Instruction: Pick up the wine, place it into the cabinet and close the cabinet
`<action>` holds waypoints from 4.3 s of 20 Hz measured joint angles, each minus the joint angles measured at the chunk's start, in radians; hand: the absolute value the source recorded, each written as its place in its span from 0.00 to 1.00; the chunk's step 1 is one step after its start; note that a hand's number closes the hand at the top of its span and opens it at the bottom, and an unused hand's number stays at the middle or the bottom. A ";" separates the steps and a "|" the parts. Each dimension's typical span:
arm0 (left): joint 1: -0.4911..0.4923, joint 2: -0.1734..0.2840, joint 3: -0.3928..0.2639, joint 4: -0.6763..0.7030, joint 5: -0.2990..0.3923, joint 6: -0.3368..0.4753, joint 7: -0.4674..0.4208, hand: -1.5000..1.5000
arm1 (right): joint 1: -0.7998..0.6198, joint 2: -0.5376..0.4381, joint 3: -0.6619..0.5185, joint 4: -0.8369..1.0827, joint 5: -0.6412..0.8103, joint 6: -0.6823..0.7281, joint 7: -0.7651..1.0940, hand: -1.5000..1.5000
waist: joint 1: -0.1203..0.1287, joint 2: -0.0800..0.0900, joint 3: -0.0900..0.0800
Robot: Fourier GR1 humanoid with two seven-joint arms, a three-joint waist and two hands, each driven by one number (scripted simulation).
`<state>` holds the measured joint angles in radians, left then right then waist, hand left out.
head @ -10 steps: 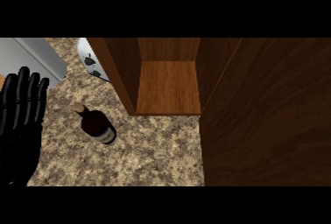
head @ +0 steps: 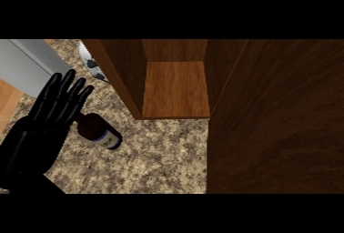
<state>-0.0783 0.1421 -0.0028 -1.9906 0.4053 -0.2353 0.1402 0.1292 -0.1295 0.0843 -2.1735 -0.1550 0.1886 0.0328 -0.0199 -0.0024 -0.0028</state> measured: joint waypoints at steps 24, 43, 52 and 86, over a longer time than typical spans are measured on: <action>-0.093 0.282 0.347 -0.305 0.659 0.237 0.588 0.00 | 0.123 -0.066 0.047 -0.247 -0.179 -0.007 0.312 0.00 | 0.011 -0.005 0.002; -0.089 0.300 0.445 -0.274 0.637 0.244 0.579 0.00 | 0.089 -0.057 0.086 -0.254 -0.161 -0.061 0.326 0.00 | 0.002 -0.001 0.002; -0.060 0.246 0.355 -0.116 0.456 0.099 0.466 0.00 | 0.114 -0.054 0.074 -0.248 -0.160 -0.041 0.295 0.00 | -0.005 0.001 0.002; -0.170 0.120 0.235 0.899 -0.127 -0.257 -0.289 0.00 | 0.172 -0.039 -0.023 -0.218 -0.214 0.080 0.229 0.00 | -0.001 0.004 0.002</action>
<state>-0.2487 0.2621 0.2319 -1.0917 0.2786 -0.4923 -0.1492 0.3011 -0.1690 0.0612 -2.3915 -0.3689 0.2682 0.2620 -0.0213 0.0013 -0.0011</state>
